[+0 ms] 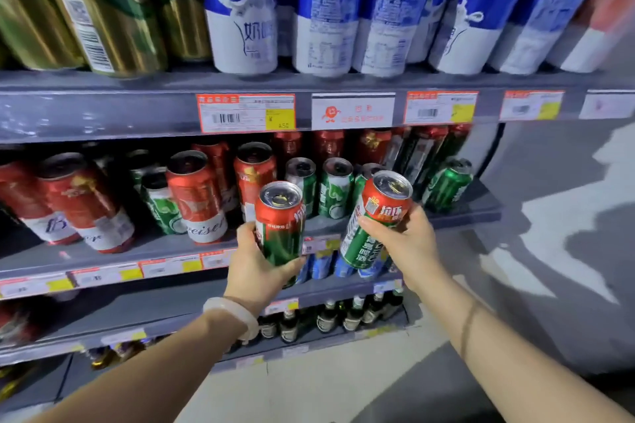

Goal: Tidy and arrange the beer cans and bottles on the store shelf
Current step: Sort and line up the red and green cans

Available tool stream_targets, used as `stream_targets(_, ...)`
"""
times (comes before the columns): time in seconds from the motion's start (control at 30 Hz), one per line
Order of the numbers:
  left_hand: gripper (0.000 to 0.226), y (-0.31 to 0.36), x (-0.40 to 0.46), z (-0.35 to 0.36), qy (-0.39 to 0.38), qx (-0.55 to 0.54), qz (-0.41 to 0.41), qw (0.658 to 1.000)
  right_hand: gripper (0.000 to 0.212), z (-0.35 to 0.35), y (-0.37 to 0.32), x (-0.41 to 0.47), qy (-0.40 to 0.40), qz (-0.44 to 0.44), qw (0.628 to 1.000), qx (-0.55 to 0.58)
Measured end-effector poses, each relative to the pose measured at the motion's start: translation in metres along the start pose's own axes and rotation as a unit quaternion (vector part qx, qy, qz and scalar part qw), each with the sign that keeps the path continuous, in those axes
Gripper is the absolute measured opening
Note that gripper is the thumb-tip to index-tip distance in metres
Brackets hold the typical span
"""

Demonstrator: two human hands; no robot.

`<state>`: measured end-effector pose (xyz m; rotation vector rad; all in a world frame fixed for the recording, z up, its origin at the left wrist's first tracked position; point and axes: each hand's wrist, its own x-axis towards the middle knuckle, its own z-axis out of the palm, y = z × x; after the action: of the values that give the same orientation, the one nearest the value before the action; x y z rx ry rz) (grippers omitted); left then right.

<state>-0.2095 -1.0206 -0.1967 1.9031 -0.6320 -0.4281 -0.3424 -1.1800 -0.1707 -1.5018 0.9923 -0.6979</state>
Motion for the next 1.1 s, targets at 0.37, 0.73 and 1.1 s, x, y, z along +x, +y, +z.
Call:
stream_targets(0.37,0.076,0.074,0.003,0.152,-0.113,-0.032,0.050,0.992,0.063,-0.139,0.016,0.053,0.107,0.015,0.994,-0.011)
stream_targets(0.73,0.063,0.127,0.057,0.236,0.001,-0.063,0.015,0.998,0.055,-0.206,0.014,0.150,0.127,-0.040,0.991,-0.015)
stream_targets(1.1,0.072,0.102,0.118,0.270,0.048,-0.023,-0.045,0.998,0.059,-0.186,0.030,0.233,0.106,-0.016,0.993,-0.040)
